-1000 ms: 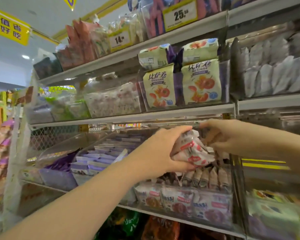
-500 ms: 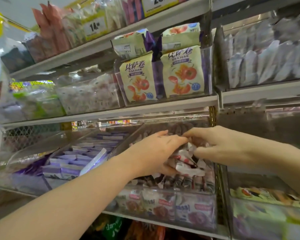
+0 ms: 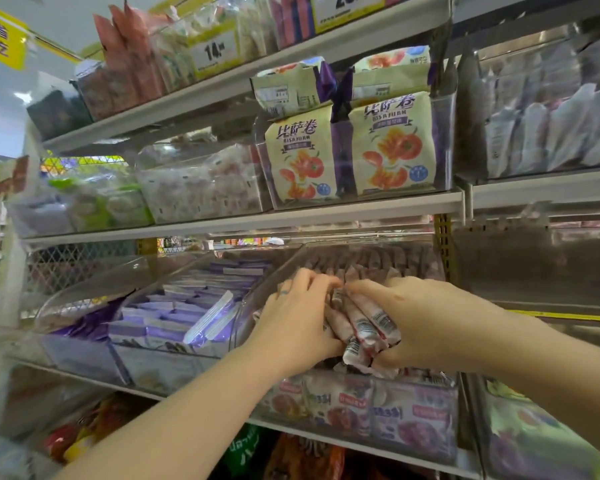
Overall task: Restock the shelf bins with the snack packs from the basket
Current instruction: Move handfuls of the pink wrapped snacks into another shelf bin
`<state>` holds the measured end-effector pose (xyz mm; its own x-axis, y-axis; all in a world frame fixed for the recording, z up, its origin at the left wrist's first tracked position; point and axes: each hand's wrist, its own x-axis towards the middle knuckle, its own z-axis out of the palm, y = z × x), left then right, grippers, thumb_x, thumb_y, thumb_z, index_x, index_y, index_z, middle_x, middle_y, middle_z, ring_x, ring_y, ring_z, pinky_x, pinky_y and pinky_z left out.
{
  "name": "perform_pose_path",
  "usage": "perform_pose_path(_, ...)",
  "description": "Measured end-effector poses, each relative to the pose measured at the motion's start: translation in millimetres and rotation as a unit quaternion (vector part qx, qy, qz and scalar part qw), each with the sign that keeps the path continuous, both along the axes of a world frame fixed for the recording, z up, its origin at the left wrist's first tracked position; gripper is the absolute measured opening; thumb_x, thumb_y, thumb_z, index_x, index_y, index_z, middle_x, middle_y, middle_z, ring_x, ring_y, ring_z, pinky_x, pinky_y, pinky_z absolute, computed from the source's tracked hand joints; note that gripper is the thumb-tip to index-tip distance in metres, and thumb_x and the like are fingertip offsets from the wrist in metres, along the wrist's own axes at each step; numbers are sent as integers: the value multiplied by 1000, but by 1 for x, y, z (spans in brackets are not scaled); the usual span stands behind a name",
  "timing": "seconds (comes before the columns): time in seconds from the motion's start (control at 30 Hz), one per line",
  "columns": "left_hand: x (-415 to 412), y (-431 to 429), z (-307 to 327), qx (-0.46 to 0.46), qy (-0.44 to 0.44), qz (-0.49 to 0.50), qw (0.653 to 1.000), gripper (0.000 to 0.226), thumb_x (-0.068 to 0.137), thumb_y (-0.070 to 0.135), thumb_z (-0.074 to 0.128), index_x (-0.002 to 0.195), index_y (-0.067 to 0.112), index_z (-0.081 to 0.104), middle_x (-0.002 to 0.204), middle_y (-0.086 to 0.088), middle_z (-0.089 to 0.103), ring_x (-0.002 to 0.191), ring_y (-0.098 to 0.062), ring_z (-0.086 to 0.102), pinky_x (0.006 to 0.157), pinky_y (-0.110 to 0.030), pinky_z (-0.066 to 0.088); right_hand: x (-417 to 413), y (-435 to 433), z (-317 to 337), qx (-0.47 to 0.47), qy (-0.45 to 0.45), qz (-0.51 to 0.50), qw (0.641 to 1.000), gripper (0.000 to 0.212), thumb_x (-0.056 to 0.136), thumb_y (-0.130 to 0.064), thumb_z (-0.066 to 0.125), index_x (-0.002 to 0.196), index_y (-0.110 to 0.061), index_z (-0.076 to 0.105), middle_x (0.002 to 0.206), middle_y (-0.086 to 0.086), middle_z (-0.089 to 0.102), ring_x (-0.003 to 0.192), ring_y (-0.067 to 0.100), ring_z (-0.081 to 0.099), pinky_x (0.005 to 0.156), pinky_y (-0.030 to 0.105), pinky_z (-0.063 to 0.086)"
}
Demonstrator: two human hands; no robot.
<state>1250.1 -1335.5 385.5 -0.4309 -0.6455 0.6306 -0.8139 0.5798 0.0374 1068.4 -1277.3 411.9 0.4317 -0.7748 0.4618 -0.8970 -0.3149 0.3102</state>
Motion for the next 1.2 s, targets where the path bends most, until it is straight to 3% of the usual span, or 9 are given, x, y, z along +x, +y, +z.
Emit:
perform_pose_path(0.17, 6, 1, -11, -40, 49, 26, 998, 31, 76, 52, 57, 96, 40, 37, 98, 18, 51, 105, -16, 49, 83, -33, 34, 6, -1, -3, 1, 62, 5, 998, 74, 78, -65, 56, 140, -48, 20, 95, -7, 44, 80, 15, 45, 69, 30, 45)
perform_pose_path(0.33, 7, 4, -10, -72, 45, 53, 995, 27, 76, 54, 57, 93, 39, 43, 80, 17, 52, 85, -12, 53, 72, -30, 29, 9, -8, 0, 7, 86, -30, 996, 71, 75, -70, 56, 135, -38, 36, 110, -2, 55, 93, 22, 58, 70, 34, 49)
perform_pose_path(0.43, 8, 5, -7, -78, 7, 58, 995, 29, 80, 53, 53, 105, 39, 53, 96, 13, 60, 99, -16, 55, 78, -31, 38, 13, -13, -4, 23, 54, -57, 997, 64, 78, -63, 59, 131, -31, 42, 126, 6, 39, 87, 25, 58, 68, 32, 51)
perform_pose_path(0.53, 23, 4, 1, 72, 18, -23, 997, 36, 84, 50, 56, 120, 46, 52, 112, 14, 59, 112, -10, 49, 92, -28, 44, 19, -20, -9, 40, -13, -72, 997, 51, 80, -55, 62, 117, -22, 51, 137, 9, 23, 74, 24, 56, 63, 30, 50)
perform_pose_path(0.63, 42, 3, 1, 178, 16, -86, 980, 56, 84, 48, 64, 136, 45, 43, 144, 20, 41, 126, 2, 40, 98, -16, 37, 26, -29, -14, 46, -90, -68, 993, 59, 81, -52, 63, 125, -20, 43, 138, 11, 20, 92, 31, 61, 77, 35, 52)
perform_pose_path(0.7, 45, 0, -4, 143, -12, -84, 986, 64, 85, 37, 68, 141, 41, 37, 149, 20, 33, 137, -1, 29, 111, -21, 29, 30, -33, -15, 68, -116, -64, 989, 72, 81, -53, 64, 139, -26, 29, 142, 11, 16, 106, 35, 57, 87, 37, 49)
perform_pose_path(0.83, 38, -9, -7, 46, -38, -79, 995, 63, 88, 9, 61, 143, 28, 38, 149, 15, 31, 134, -3, 32, 102, -8, 23, 29, -28, -13, 98, -70, -26, 992, 80, 81, -61, 58, 145, -46, 13, 149, 2, 15, 115, 32, 53, 92, 39, 50)
perform_pose_path(1.03, 32, -19, -2, 48, -87, -30, 995, 69, 89, 1, 53, 148, 29, 32, 153, 5, 33, 139, -16, 33, 109, -32, 35, 36, -25, -11, 53, -67, -7, 996, 70, 78, -61, 58, 142, -41, 36, 126, -4, 46, 103, 21, 56, 80, 33, 51)
perform_pose_path(1.2, 31, -21, 11, 72, -125, -19, 989, 75, 86, 1, 52, 151, 27, 25, 152, -3, 35, 141, -22, 28, 111, -38, 34, 39, -30, -10, 12, -100, -61, 993, 44, 86, -46, 59, 124, -25, 55, 123, 0, 49, 102, 26, 58, 81, 37, 52)
